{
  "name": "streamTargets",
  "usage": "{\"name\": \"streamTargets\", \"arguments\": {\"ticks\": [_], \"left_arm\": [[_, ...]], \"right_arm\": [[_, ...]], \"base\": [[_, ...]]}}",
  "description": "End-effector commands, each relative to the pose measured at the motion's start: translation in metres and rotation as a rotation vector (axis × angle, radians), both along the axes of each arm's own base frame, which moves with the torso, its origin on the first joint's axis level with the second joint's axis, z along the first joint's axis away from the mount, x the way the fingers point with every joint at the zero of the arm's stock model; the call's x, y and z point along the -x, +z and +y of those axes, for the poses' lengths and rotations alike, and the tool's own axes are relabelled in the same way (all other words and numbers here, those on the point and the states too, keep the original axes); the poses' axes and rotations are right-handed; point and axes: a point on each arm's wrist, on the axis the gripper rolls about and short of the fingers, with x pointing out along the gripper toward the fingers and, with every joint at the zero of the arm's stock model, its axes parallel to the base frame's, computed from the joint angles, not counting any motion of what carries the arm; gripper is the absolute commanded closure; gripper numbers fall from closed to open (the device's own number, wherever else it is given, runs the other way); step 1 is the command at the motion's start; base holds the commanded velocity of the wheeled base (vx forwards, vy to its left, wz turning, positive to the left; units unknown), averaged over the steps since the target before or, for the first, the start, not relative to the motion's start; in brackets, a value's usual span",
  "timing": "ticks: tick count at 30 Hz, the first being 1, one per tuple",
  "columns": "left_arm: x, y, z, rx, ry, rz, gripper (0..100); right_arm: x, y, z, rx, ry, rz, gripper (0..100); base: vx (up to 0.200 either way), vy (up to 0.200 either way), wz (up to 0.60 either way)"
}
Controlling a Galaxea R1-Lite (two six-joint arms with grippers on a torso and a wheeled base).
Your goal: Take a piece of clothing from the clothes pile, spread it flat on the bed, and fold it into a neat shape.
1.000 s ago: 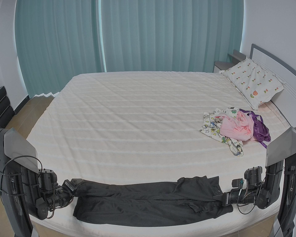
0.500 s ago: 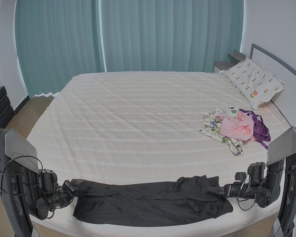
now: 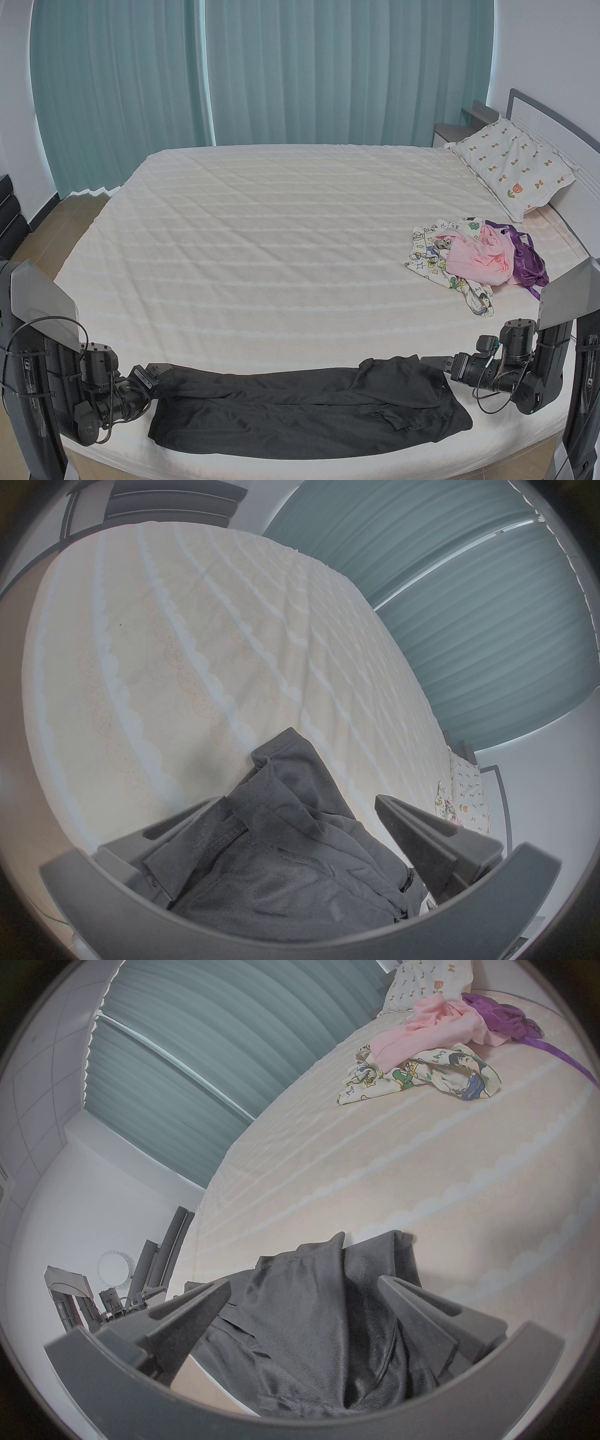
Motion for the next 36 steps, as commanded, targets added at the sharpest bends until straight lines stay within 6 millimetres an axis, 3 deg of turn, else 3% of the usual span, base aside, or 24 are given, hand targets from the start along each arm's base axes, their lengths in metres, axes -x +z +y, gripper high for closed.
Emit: {"name": "streamTargets", "arguments": {"ticks": [1,4,13,23,30,36], "left_arm": [[-0.001,0.001,0.000,0.000,0.000,-0.015,0],[-0.001,0.000,0.000,0.000,0.000,-0.013,0],[-0.001,0.000,0.000,-0.002,0.003,-0.010,0],[0.002,0.000,0.000,-0.006,0.001,-0.002,0],[0.016,-0.021,-0.011,-0.215,-0.073,0.117,0],[0.018,-0.024,-0.019,-0.243,-0.087,0.129,0]], "right_arm": [[-0.001,-0.003,0.000,0.000,-0.001,0.003,0],[-0.001,-0.001,-0.001,0.000,-0.003,-0.002,0],[-0.004,-0.001,-0.001,-0.001,-0.005,-0.010,0],[-0.005,-0.002,-0.001,-0.001,-0.006,-0.009,0],[-0.004,-0.005,-0.001,0.002,-0.005,-0.001,0],[-0.005,-0.007,-0.001,0.003,-0.007,0.002,0]], "base": [[0.000,0.000,0.00],[0.000,0.000,0.00],[-0.200,0.000,0.00],[0.000,0.000,0.00],[0.000,0.000,0.00],[0.000,0.000,0.00]]}}
